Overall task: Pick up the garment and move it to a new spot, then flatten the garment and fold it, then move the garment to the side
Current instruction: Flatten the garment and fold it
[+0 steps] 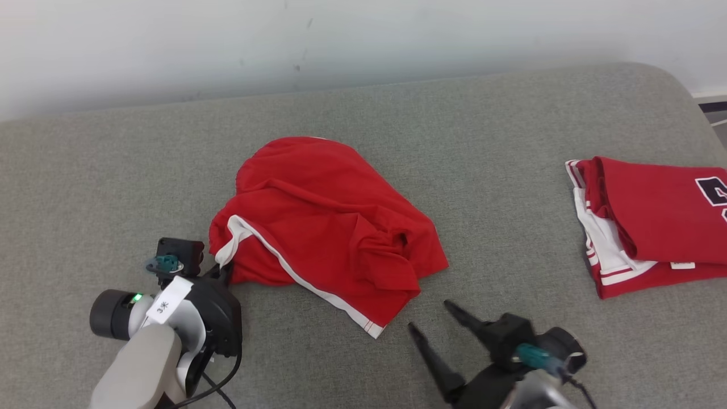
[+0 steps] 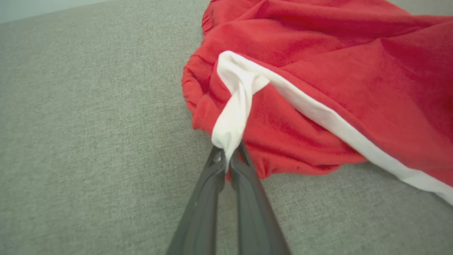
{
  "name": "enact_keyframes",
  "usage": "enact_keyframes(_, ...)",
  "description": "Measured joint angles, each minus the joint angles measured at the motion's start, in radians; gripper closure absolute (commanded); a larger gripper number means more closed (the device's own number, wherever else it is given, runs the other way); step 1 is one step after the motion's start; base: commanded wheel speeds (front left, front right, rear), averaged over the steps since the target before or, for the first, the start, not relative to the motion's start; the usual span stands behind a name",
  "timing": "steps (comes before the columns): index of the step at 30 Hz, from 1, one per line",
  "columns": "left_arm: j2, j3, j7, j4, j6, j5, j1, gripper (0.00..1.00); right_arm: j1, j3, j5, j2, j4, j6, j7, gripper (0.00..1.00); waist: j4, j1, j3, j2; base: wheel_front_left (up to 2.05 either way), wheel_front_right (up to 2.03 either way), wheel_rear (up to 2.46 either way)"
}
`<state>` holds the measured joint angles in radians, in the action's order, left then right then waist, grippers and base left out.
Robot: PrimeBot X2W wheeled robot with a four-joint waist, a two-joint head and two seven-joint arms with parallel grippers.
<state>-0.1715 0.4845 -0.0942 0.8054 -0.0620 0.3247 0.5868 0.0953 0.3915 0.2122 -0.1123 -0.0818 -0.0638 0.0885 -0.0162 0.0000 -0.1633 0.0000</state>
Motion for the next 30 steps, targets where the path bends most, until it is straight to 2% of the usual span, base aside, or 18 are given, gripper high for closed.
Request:
enact_keyframes(6,0.017,0.004,0.016,0.027,-0.001,0.000,0.036,1.00,0.060,0.094,-0.008,0.027,-0.085,-0.018,0.089,0.00,-0.014,0.0001,-0.016,0.0000,0.00,0.00,0.00)
enact_keyframes(11,0.026,0.007,0.026,0.052,-0.010,0.000,0.060,1.00,0.113,0.123,-0.011,0.036,-0.150,-0.024,0.140,0.00,-0.027,0.0001,-0.025,0.0000,0.00,0.00,0.00)
enact_keyframes(19,0.031,0.007,0.051,0.090,-0.010,0.000,0.077,1.00,0.162,0.144,-0.005,0.042,-0.223,-0.024,0.174,0.00,-0.035,0.0001,-0.031,0.0000,0.00,0.00,0.00)
enact_keyframes(30,0.047,0.007,0.078,0.136,-0.019,0.000,0.098,1.00,0.207,0.194,0.066,0.047,-0.267,-0.025,0.179,0.00,-0.042,0.0000,-0.033,0.0000,0.00,0.00,0.00)
